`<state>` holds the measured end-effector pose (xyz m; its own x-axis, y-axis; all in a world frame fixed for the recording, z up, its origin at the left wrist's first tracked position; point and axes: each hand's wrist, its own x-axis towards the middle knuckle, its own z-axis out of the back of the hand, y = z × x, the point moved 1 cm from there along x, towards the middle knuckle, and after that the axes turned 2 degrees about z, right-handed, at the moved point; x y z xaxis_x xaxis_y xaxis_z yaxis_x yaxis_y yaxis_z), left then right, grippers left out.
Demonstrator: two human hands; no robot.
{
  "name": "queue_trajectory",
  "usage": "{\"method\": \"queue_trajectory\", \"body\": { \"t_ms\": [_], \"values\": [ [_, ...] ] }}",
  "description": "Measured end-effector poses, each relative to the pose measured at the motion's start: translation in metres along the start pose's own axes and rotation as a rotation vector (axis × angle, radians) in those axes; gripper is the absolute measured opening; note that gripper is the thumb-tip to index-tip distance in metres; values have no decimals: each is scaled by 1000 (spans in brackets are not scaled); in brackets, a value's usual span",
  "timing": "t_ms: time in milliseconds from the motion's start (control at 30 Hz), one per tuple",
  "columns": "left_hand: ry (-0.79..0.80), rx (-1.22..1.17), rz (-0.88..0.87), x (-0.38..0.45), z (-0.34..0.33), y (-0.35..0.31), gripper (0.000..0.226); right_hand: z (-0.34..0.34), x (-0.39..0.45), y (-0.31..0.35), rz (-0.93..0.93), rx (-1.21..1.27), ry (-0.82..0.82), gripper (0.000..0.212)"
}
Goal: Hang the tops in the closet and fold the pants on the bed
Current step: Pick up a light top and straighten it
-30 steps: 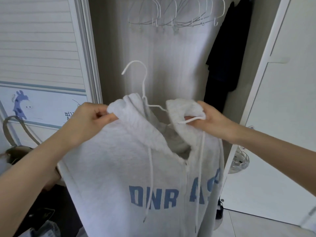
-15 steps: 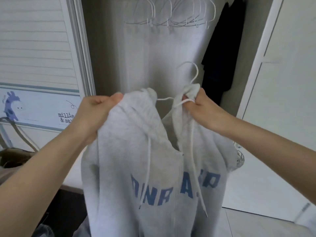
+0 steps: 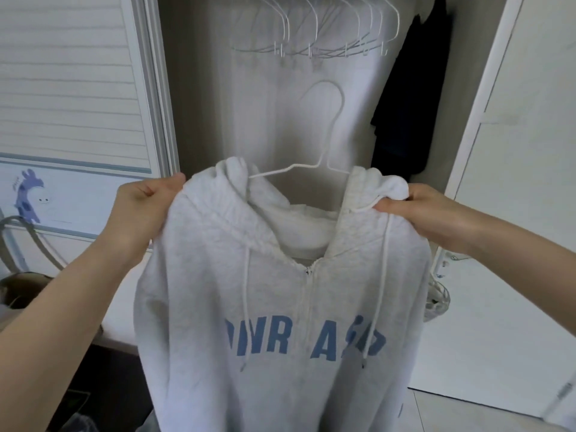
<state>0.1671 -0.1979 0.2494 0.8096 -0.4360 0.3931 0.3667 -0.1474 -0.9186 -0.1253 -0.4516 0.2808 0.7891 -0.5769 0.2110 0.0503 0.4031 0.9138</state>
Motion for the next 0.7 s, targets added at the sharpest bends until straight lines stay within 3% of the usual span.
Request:
{"method": "queue_trajectory", "body": {
  "t_ms": [100, 133, 200, 267, 367, 467, 600, 633, 700],
  "values": [
    [-134, 527, -227, 1, 0, 5, 44, 0, -2, -1, -25, 40, -51, 13],
    [-133, 579, -305, 0, 0, 4, 36, 0, -2, -1, -30, 46, -72, 12],
    [24, 446, -378, -9, -7, -2, 29, 0, -2, -2, -35, 35, -112, 11],
    [182, 497, -468, -16, -22, -6, 39, -3, -1, -1, -15, 26, -123, 10],
    [97, 747, -524, -16, -41, -2, 49, -5, -3, 2, 80, -2, -88, 19],
    [-74, 591, -438, -8, -37, 10, 51, 11, -11, 5, 67, -167, 44, 30],
    [-140, 509, -465, 3, -40, 13, 50, 45, -21, 17, -162, -438, 340, 46],
    [-130, 501, -474, 4, -43, 12, 51, 49, -21, 23, -198, -514, 353, 57],
    [-99, 480, -513, 9, -49, 8, 47, 46, -15, 34, -144, -572, 214, 80]
  ]
}}
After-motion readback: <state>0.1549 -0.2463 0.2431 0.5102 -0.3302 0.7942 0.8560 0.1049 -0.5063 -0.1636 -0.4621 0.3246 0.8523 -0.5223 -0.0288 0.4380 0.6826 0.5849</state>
